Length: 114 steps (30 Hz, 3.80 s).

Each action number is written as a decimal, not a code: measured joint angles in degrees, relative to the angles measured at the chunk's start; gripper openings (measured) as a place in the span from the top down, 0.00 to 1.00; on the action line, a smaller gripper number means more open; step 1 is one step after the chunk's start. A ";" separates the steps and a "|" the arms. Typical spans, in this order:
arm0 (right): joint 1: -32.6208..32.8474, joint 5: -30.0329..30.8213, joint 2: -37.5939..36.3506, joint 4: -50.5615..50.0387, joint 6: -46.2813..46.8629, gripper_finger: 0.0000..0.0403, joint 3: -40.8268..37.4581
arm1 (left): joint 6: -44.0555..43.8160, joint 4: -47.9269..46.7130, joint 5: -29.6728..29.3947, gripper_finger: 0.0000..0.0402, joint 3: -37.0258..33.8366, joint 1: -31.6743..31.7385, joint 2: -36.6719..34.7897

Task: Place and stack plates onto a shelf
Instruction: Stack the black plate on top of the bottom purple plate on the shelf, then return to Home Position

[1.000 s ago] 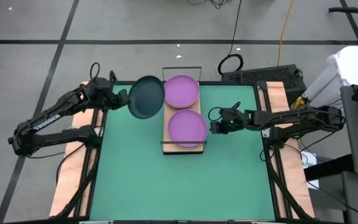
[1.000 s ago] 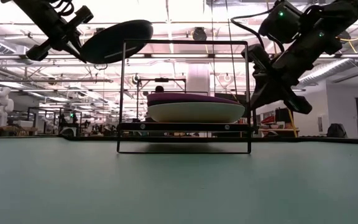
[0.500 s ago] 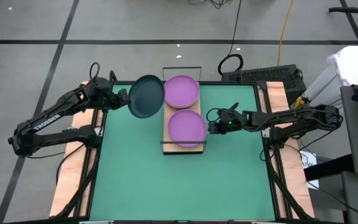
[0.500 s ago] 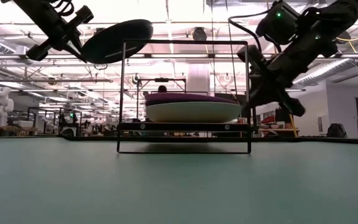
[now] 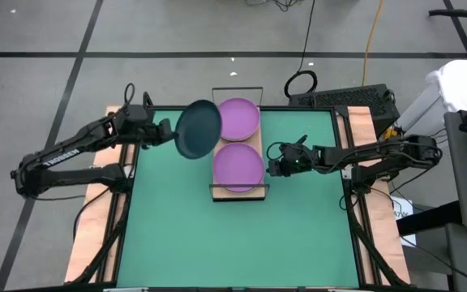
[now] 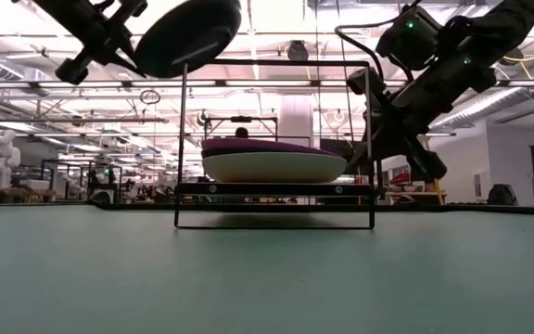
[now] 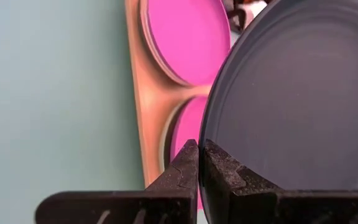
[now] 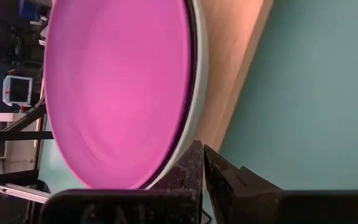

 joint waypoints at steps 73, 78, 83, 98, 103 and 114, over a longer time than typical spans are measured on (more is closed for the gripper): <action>-0.13 13.29 -21.63 -13.66 -6.01 1.00 0.00 | -9.44 20.97 -8.14 0.92 -0.07 -18.29 33.73; -0.14 12.19 -21.63 -13.58 -6.63 1.00 0.01 | -10.09 21.15 -5.63 0.79 -0.07 -18.29 33.70; -0.15 11.69 -21.76 -13.40 -7.52 1.00 0.01 | -10.47 21.66 -5.16 0.65 -0.07 -18.29 33.54; -0.15 7.58 -27.50 -7.98 -18.25 1.00 0.01 | -6.33 21.55 -4.87 0.60 -0.02 -18.30 30.81; -0.15 7.24 -28.76 -7.43 -19.47 1.00 0.01 | -4.46 22.47 -3.81 0.63 -0.02 -18.29 30.80; -0.13 7.23 -28.95 -7.39 -19.52 1.00 0.01 | -0.02 19.15 -6.39 0.83 -0.02 -18.29 30.80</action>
